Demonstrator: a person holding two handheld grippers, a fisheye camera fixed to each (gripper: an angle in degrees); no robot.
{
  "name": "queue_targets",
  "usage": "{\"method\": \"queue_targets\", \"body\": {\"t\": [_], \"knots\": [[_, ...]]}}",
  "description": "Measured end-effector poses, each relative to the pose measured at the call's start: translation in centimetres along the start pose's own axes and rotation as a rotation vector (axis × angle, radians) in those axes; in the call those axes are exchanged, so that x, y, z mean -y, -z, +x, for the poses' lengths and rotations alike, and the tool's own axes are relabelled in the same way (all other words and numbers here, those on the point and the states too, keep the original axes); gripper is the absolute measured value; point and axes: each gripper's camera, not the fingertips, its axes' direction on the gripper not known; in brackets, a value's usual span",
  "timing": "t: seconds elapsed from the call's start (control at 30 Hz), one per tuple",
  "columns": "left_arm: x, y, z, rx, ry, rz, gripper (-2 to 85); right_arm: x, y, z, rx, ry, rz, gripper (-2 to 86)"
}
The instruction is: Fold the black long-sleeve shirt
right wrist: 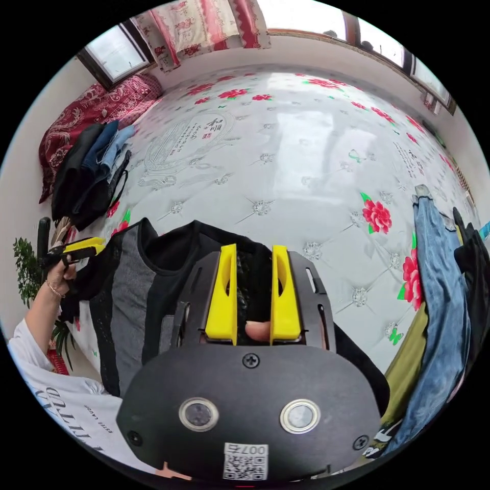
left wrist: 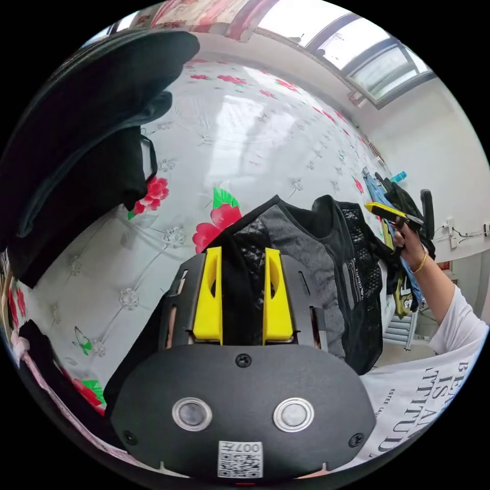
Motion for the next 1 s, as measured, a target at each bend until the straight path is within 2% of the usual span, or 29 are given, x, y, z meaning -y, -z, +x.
{"method": "queue_targets", "body": {"t": [0.07,0.1,0.2,0.3,0.33,0.4,0.53,0.7,0.77,0.83,0.9,0.93,0.97,1.0], "knots": [[1.8,-1.5,0.8,0.065,0.018,-0.021,10.2,0.8,-2.8,-0.2,0.018,0.054,-0.083,3.3],[2.3,-1.8,1.9,0.126,-0.048,-0.01,5.9,0.8,-3.3,-0.2,-0.013,0.062,-0.101,2.9],[1.7,-1.0,3.8,0.278,-0.164,0.028,1.2,-0.2,-1.9,0.4,-0.171,0.088,0.013,1.6],[0.2,0.1,2.0,0.206,-0.029,0.157,1.2,-1.8,-1.5,3.1,-0.132,0.008,0.089,1.3],[0.4,-1.3,1.9,0.191,-0.018,0.132,2.5,-1.8,-3.2,3.5,-0.126,0.002,0.039,1.4],[0.6,-2.0,3.0,0.22,-0.073,0.172,4.0,-2.0,-3.9,3.2,-0.12,0.01,0.111,1.8],[0.8,-1.5,3.7,0.222,-0.069,0.143,6.5,-0.7,-3.6,2.9,-0.135,0.023,0.053,2.9],[-2.8,1.7,4.2,0.174,-0.009,0.278,6.1,-3.6,1.4,2.3,-0.056,0.077,0.285,3.0],[-3.8,1.7,4.8,0.163,-0.008,0.271,5.9,-2.9,0.6,0.8,0.082,0.189,0.221,2.8],[-5.1,1.5,5.5,0.136,0.013,0.265,5.2,-1.6,-1.7,-0.7,0.133,0.245,0.132,2.6],[-6.4,1.5,5.9,0.103,0.049,0.25,5.1,0.0,-5.1,-1.9,0.11,0.26,0.019,2.4],[-7.7,1.8,6.2,0.092,0.068,0.249,5.1,0.7,-6.6,-2.2,0.035,0.232,-0.017,2.2],[-8.4,2.0,6.4,0.094,0.075,0.25,5.1,0.8,-6.0,-2.4,-0.014,0.231,0.101,1.9],[-10.0,2.4,6.7,0.104,0.088,0.245,5.1,1.2,-6.3,-2.2,-0.036,0.199,0.071,1.8]]}}
